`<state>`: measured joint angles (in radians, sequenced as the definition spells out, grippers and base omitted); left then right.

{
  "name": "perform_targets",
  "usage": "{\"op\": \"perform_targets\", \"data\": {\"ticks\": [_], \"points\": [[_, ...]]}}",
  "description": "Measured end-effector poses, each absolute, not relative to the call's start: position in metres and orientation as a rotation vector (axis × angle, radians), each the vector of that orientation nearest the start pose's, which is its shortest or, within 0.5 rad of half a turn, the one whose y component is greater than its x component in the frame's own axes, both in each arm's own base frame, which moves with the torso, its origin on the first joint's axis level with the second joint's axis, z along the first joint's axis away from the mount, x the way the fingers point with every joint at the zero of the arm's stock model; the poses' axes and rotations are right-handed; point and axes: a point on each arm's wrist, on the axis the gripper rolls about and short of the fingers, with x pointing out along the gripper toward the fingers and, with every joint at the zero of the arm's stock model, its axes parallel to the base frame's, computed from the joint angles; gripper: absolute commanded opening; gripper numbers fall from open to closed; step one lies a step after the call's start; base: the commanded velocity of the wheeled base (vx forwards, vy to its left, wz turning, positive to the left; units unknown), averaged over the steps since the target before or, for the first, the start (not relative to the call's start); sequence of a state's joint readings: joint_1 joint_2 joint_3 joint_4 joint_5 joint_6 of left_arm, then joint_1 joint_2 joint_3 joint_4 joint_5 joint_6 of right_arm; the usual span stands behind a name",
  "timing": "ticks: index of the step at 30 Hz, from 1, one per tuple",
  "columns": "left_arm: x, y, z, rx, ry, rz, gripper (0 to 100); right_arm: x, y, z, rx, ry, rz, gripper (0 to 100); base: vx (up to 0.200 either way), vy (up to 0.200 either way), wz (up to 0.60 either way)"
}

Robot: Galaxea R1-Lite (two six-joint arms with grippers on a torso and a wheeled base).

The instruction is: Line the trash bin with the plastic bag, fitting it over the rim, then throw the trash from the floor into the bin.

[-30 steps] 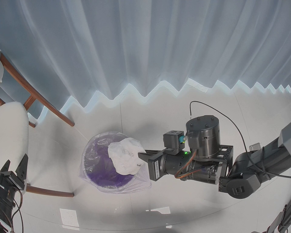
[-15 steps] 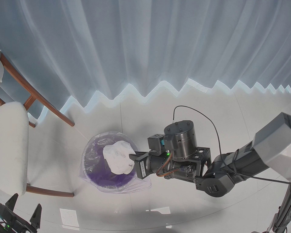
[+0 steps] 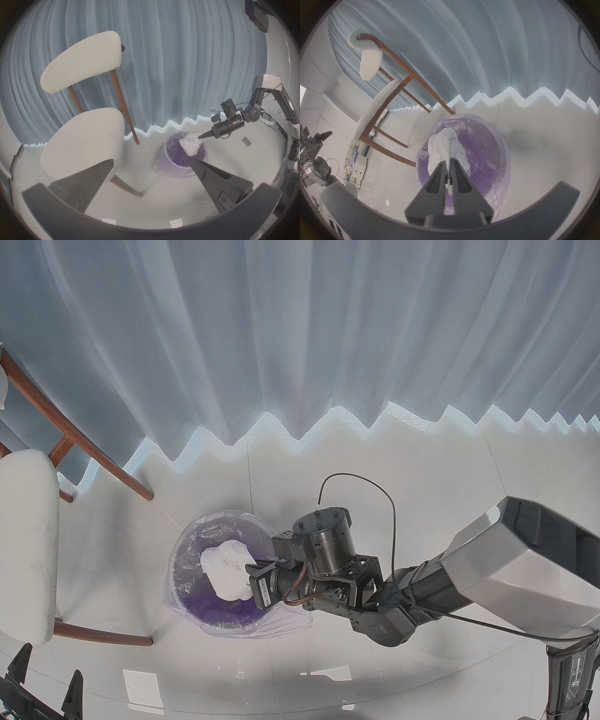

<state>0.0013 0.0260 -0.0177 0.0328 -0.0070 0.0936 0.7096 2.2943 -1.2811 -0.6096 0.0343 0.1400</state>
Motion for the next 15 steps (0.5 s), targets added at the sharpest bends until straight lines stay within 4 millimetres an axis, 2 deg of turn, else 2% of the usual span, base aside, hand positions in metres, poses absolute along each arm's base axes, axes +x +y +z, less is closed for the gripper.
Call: {"op": "perform_targets", "data": {"ticks": [8,15], "points": [[-0.023,0.0,0.078,0.071,0.027,0.018,100,0.357,0.298,0.055,-0.007,0.452,0.673,0,0.0,0.0,0.0],[-0.023,-0.002,0.077,0.086,0.031,-0.087,100,0.363,0.302,0.04,-0.012,0.47,0.668,0,0.0,0.0,0.0]]}}
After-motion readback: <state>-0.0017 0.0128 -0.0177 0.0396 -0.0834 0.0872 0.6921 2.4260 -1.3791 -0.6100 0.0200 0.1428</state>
